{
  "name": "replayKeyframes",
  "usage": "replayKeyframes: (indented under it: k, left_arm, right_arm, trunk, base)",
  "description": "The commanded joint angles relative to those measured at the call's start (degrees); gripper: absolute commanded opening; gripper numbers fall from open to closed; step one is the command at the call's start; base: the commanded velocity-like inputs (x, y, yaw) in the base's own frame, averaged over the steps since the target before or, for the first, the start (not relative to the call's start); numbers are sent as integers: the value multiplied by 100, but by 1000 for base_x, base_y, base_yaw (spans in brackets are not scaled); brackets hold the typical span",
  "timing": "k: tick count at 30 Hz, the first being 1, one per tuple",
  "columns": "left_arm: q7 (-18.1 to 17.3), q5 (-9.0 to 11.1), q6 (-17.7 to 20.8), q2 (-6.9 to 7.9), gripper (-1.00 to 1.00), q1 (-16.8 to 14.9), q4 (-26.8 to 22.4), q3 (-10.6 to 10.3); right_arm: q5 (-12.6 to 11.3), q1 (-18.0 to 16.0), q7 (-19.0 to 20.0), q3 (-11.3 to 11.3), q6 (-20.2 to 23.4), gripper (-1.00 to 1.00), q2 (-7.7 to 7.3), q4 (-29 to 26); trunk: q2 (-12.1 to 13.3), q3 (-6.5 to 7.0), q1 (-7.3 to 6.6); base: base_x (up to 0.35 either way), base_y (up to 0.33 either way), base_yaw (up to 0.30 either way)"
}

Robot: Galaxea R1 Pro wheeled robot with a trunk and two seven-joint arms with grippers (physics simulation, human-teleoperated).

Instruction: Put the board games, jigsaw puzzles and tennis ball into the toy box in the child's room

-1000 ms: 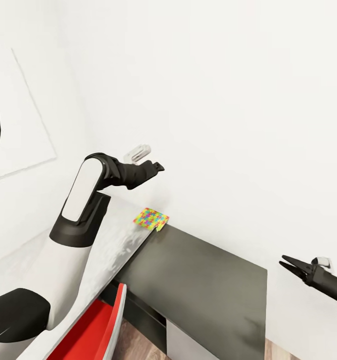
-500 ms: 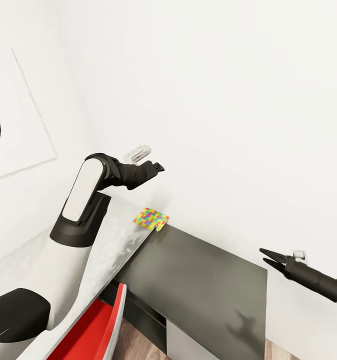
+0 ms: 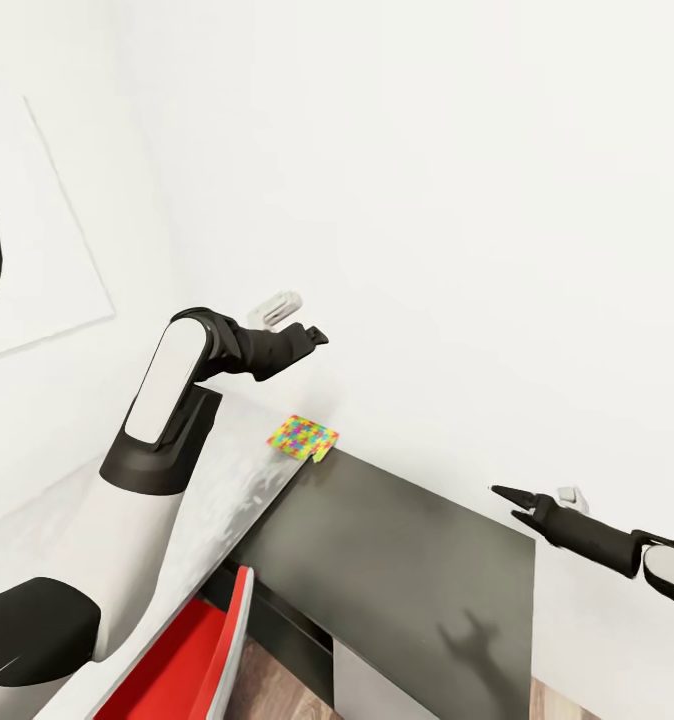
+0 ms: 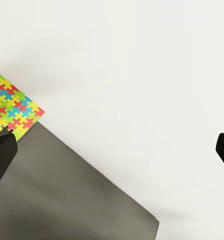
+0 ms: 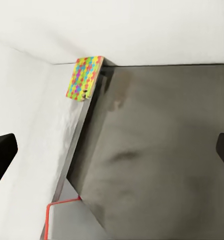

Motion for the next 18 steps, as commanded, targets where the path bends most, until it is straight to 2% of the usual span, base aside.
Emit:
replayKeyframes:
  k: [1,3,4,5,6,7,8,10,11,13,14,15,16,18]
  left_arm:
    - [52,38,34,-2,100,-8,-3,3]
    - [54,38,30,-2,100,-8,-2,6]
    - [54,38,30,-2,100,-8,-2,6]
    - [54,38,28,0,100,-7,-2,7]
    - [54,38,28,0,100,-7,-2,7]
    - [55,38,27,1,100,-6,-3,7]
    - [55,38,27,1,100,-6,-3,7]
    - [62,40,30,5,100,-15,-6,7]
    - [62,40,30,5,100,-15,-6,7]
    - [56,52,45,30,100,-27,-34,22]
    - [56,52,45,30,100,-27,-34,22]
    - [53,56,51,46,100,-34,-57,35]
    - [53,56,51,46,100,-34,-57,35]
    - [44,59,59,102,100,-69,-105,55]
  right_arm:
    - [-61,-20,20,31,8,100,-4,0]
    - [-63,-34,-355,-120,62,100,184,14]
    - [-63,-34,-355,-120,62,100,184,14]
    - [-63,-39,-544,-223,84,100,311,21]
    - [-63,-39,-544,-223,84,100,311,21]
    - [-62,-43,-733,-339,101,100,454,24]
    - [-62,-43,-733,-339,101,100,454,24]
    - [-56,-50,-1077,-596,128,100,757,33]
    - [-56,-50,-1077,-596,128,100,757,33]
    - [-26,-64,-1364,-832,150,100,1033,46]
    - [-26,-64,-1364,-832,150,100,1033,46]
    - [5,-82,-1488,-923,166,100,1158,51]
    - [5,-82,-1488,-923,166,100,1158,51]
    - [111,-141,-1714,-1061,207,100,1394,63]
  trunk:
    - [-14,-15,4]
    - [-14,-20,4]
    - [-14,-22,4]
    - [-14,-25,4]
    - [-14,-27,4]
    - [-14,-30,4]
    - [-14,-32,4]
    - [-14,-37,4]
    - [-14,-39,4]
    - [-14,-42,4]
    - [-14,-44,4]
    - [-14,-45,4]
    - [-14,-46,4]
    - [-14,-48,4]
  base:
    - [0,0,52]
    - [0,0,60]
    - [0,0,63]
    - [0,0,67]
    - [0,0,67]
    - [0,0,70]
    - [0,0,70]
    - [0,0,63]
    - [0,0,59]
    - [0,0,43]
    - [0,0,38]
    - [0,0,30]
    - [0,0,30]
    - [0,0,22]
